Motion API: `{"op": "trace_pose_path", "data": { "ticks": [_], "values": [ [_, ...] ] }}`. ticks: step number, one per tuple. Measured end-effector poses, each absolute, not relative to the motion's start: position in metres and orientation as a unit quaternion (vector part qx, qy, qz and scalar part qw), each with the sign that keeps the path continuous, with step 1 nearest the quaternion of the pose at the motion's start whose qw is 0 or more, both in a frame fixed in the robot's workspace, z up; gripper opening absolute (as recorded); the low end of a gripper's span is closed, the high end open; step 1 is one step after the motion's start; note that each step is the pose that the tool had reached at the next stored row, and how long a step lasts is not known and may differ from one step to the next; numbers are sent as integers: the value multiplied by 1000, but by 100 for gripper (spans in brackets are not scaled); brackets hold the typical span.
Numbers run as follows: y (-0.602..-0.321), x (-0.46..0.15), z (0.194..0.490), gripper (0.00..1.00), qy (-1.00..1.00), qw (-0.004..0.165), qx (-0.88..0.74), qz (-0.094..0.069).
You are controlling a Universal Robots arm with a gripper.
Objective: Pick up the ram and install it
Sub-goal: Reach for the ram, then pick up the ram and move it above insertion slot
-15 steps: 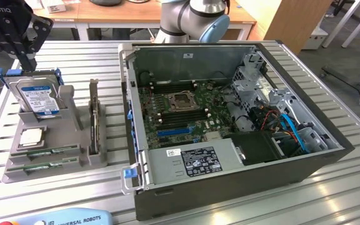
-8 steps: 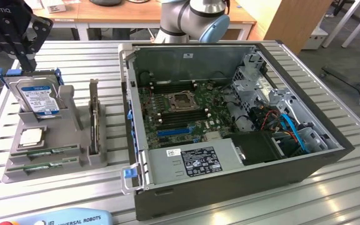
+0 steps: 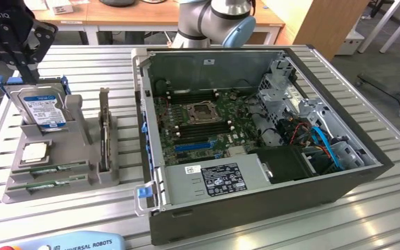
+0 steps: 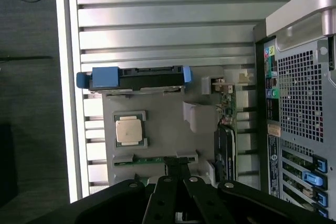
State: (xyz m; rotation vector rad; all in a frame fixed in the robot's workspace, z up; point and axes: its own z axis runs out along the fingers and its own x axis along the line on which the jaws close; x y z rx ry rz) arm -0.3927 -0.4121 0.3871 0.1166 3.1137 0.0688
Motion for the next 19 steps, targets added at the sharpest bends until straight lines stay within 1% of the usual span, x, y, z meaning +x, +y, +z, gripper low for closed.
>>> {"op": "trace_pose_path", "data": {
  "ticks": [10,19],
  "values": [
    [-425,-393,387,10,999,12,37,22],
    [-425,-393,387,10,999,12,37,22]
  ]
}}
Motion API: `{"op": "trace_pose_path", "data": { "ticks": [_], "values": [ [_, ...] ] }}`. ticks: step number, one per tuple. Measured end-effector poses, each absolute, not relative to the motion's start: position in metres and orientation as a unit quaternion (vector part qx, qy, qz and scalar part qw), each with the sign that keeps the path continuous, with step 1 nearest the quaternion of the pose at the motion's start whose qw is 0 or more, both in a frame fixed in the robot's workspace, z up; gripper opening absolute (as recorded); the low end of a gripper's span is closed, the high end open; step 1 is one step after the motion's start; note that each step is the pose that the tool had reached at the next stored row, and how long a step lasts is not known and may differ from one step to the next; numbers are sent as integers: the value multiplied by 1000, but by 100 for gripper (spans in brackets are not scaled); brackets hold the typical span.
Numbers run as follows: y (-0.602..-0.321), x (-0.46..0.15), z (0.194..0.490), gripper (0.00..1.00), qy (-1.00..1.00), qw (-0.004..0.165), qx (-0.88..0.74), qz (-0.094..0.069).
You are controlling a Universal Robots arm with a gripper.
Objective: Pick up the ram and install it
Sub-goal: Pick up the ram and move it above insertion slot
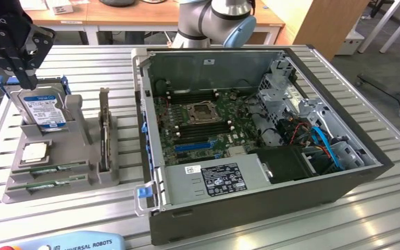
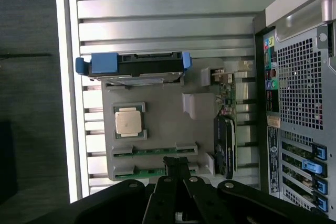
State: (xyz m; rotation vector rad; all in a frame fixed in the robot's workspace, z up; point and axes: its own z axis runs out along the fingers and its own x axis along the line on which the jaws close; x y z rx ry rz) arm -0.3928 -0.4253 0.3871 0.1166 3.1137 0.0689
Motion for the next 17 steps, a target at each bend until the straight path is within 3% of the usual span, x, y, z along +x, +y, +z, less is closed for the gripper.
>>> {"op": "trace_pose_path", "data": {
  "ticks": [17],
  "values": [
    [-425,-393,387,10,1000,12,-3,23]
  ]
}}
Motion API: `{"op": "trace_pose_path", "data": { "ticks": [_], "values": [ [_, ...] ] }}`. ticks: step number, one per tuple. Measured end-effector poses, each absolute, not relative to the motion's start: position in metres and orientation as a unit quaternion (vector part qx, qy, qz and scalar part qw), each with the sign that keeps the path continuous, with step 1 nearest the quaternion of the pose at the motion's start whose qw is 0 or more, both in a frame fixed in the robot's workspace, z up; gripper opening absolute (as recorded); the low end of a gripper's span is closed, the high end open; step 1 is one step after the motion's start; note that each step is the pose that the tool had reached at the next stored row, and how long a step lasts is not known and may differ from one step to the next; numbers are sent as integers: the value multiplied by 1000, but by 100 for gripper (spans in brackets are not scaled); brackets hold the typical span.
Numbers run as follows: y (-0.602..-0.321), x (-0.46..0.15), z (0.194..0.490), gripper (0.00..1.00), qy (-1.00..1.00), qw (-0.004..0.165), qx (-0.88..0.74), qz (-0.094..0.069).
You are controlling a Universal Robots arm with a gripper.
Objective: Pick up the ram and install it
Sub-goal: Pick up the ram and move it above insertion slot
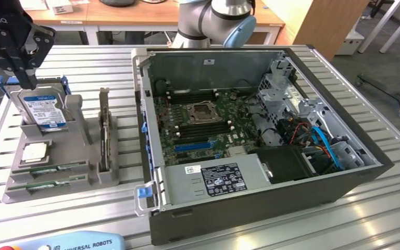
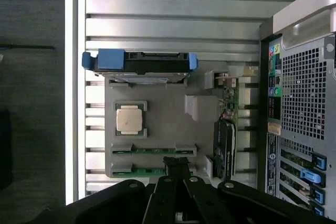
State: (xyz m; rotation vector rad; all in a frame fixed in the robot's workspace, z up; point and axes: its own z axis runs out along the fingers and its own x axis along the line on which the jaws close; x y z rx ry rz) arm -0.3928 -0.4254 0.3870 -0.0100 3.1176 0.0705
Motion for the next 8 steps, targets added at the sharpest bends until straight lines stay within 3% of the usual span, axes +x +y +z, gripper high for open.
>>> {"op": "trace_pose_path", "data": {
  "ticks": [8],
  "values": [
    [-425,-393,387,10,997,10,-75,23]
  ]
}}
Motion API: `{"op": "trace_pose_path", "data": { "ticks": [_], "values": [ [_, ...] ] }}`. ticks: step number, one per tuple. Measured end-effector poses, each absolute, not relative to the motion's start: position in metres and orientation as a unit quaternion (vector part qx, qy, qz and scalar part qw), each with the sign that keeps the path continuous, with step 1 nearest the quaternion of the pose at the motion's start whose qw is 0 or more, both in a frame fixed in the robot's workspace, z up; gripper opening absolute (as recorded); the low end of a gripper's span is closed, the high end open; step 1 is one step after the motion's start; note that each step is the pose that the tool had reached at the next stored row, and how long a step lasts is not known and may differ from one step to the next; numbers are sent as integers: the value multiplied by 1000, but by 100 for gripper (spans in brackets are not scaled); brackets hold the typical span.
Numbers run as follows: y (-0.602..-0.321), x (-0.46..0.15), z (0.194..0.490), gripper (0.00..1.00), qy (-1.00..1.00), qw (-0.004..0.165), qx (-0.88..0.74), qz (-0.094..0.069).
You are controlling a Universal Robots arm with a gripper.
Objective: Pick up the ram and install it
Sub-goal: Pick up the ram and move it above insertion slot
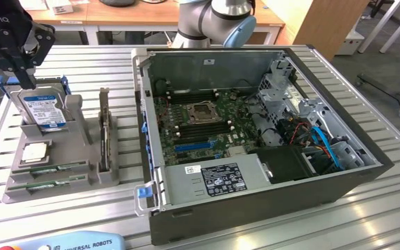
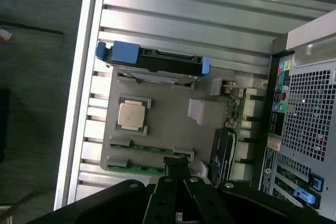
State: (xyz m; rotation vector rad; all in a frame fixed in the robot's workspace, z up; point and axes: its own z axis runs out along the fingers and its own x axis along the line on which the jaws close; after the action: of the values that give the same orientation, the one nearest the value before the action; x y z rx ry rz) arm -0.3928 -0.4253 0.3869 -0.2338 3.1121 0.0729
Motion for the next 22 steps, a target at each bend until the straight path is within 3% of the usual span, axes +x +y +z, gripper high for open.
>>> {"op": "trace_pose_path", "data": {
  "ticks": [22],
  "values": [
    [-425,-393,386,10,962,5,-271,25]
  ]
}}
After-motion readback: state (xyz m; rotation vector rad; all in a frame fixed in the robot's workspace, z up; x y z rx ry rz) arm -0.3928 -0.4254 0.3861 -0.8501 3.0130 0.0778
